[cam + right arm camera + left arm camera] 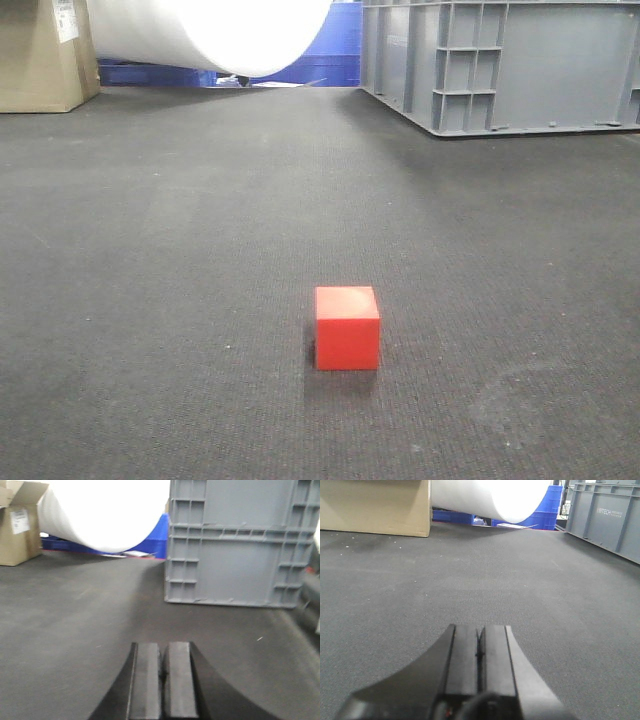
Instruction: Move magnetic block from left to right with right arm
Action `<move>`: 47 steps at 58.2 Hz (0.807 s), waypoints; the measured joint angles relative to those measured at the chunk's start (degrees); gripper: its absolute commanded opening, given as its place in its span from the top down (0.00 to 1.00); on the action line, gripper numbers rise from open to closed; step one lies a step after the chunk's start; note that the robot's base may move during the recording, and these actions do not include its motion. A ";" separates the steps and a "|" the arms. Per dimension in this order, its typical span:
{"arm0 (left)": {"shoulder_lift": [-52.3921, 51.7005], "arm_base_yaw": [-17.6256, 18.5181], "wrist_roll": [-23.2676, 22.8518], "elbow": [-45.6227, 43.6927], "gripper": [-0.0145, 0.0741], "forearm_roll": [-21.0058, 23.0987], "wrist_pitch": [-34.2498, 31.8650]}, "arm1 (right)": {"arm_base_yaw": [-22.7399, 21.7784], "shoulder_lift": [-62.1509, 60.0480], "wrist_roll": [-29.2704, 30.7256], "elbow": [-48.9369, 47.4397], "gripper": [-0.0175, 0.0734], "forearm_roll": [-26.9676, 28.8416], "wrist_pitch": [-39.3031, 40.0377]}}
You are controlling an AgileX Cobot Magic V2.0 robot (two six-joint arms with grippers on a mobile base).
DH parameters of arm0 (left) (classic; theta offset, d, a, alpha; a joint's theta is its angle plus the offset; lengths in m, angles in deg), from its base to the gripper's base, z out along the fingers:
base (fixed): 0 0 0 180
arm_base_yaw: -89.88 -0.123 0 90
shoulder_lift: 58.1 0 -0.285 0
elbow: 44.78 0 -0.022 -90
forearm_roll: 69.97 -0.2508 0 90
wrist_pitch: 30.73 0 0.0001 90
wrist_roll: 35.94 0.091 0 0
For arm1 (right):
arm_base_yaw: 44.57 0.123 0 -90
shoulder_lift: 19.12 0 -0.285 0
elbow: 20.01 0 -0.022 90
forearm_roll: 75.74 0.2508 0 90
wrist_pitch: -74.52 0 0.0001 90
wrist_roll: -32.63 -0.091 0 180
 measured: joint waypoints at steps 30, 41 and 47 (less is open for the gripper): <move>0.00 0.00 0.00 0.00 0.98 0.00 0.00 | -4.61 -2.97 -7.93 10.62 0.74 -4.07 6.83; 0.00 0.00 0.00 0.00 0.98 0.00 0.00 | -4.61 -3.28 -7.70 10.75 0.74 -4.07 6.73; 0.00 0.00 0.00 0.00 0.98 0.00 0.00 | -4.61 -3.28 -7.70 10.75 0.74 -4.07 6.73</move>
